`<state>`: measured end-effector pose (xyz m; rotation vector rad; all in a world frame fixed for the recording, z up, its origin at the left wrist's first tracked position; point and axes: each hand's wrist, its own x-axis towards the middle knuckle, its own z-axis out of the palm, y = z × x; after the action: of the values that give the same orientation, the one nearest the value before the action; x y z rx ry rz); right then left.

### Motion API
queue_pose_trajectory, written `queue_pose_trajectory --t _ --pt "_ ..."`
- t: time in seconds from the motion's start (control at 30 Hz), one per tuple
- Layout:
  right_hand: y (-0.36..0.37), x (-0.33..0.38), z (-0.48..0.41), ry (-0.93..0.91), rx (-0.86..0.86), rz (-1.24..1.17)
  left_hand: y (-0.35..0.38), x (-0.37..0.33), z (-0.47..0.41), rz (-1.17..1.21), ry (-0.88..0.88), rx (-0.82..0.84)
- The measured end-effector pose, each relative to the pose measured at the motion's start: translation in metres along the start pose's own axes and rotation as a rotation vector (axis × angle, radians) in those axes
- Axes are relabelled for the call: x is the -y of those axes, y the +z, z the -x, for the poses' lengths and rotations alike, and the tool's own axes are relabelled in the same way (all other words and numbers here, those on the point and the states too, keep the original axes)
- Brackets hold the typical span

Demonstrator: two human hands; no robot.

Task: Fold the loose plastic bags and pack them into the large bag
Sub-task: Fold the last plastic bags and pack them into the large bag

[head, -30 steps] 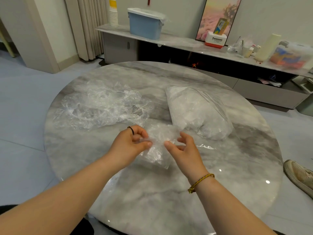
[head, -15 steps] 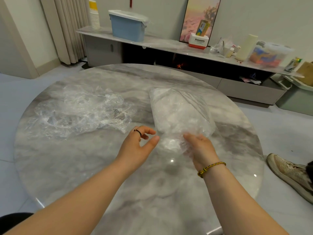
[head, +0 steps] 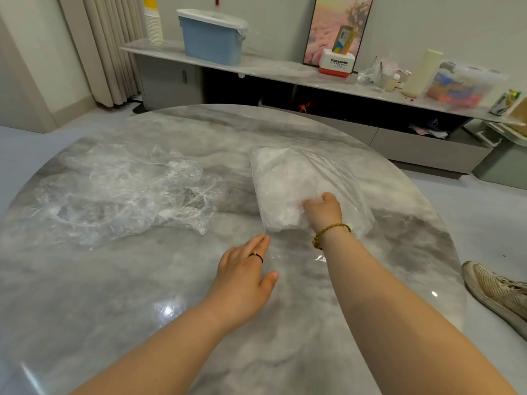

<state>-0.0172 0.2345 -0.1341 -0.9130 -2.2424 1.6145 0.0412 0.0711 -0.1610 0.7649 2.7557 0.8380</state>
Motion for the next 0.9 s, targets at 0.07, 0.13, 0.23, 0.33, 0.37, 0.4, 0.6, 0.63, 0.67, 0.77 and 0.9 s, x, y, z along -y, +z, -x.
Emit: queue_pose_trajectory --t 0.07,0.13,0.23,0.33,0.37,0.4,0.6,0.63,0.67,0.77,0.9 --pt "0.004 0.004 -0.009 -0.027 -0.018 0.043 0.002 0.000 -0.003 0.015 0.004 0.006" --pt "0.006 0.006 -0.019 -0.065 -0.033 0.180 0.003 0.000 -0.004 0.021 0.012 0.010" --pt "0.011 0.006 -0.029 -0.139 -0.077 0.549 0.005 0.001 -0.006 0.031 0.000 0.027" --pt "0.014 0.004 -0.034 -0.259 -0.198 0.957 0.005 0.004 -0.008 0.042 -0.017 0.040" --pt "0.014 0.004 -0.034 -0.284 -0.216 0.980 0.006 0.004 -0.008 0.048 -0.018 0.043" --pt "0.014 0.005 -0.035 -0.287 -0.204 0.963 0.006 0.004 -0.008 0.054 -0.017 0.045" --pt "0.013 0.002 -0.031 -0.170 -0.065 0.465 0.005 0.002 -0.008 0.080 0.004 0.056" --pt "0.012 0.000 -0.031 -0.137 -0.056 0.393 0.004 0.002 -0.008 0.083 0.006 0.057" --pt "0.012 -0.001 -0.032 -0.104 -0.047 0.327 0.004 0.001 -0.007 0.082 0.010 0.060" --pt "0.009 -0.001 -0.027 -0.084 0.005 0.218 0.001 0.001 -0.006 0.068 0.031 0.076" --pt "0.005 -0.004 -0.012 -0.200 0.021 0.273 -0.005 0.000 -0.007 0.090 0.061 0.064"
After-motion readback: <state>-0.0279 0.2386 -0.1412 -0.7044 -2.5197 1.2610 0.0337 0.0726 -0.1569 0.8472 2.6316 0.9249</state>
